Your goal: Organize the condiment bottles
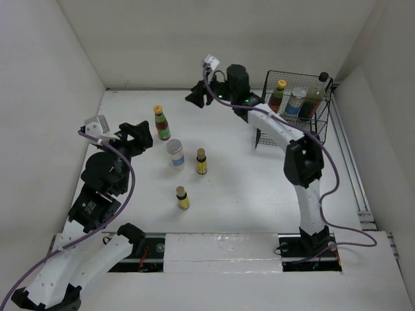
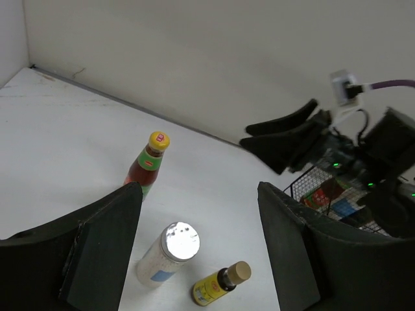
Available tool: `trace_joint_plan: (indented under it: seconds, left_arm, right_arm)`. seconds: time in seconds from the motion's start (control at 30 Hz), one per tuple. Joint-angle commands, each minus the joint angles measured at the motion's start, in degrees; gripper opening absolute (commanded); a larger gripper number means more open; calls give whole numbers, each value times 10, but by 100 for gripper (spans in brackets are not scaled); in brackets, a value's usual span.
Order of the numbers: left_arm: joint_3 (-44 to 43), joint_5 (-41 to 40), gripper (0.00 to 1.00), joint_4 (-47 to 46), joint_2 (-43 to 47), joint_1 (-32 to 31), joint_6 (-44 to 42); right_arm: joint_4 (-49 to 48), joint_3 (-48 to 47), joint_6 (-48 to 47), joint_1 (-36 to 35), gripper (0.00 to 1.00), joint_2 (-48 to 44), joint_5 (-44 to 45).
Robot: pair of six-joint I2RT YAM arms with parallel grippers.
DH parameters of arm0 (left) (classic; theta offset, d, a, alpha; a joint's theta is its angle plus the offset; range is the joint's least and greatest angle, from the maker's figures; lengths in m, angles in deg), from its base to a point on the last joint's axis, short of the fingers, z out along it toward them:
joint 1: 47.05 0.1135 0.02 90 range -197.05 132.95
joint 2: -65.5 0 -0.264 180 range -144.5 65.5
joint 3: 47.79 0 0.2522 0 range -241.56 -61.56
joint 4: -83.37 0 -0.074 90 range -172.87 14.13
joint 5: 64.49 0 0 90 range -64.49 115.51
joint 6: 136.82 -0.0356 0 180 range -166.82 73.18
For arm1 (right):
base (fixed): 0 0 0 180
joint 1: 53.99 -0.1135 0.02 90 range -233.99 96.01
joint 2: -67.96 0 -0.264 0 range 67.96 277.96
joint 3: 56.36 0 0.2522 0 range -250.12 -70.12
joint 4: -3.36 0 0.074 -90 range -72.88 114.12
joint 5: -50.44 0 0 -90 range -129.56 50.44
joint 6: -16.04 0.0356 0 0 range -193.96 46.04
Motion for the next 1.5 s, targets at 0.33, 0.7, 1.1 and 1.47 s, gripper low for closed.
trace_joint_plan:
  seconds: [0.33, 0.7, 1.1, 1.47]
  left_arm:
    - [1, 8, 69, -27, 5, 3, -5]
    - [1, 20, 69, -27, 0, 3, -5]
    - [1, 25, 69, -27, 0, 3, -10]
    - [1, 31, 69, -27, 0, 3, -10]
  right_arm:
    - [84, -340, -5, -90, 85, 262, 48]
    - [-39, -358, 46, -122, 86, 316, 50]
    - [-135, -353, 90, -139, 48, 339, 94]
    - [-257, -289, 140, -116, 33, 200, 85]
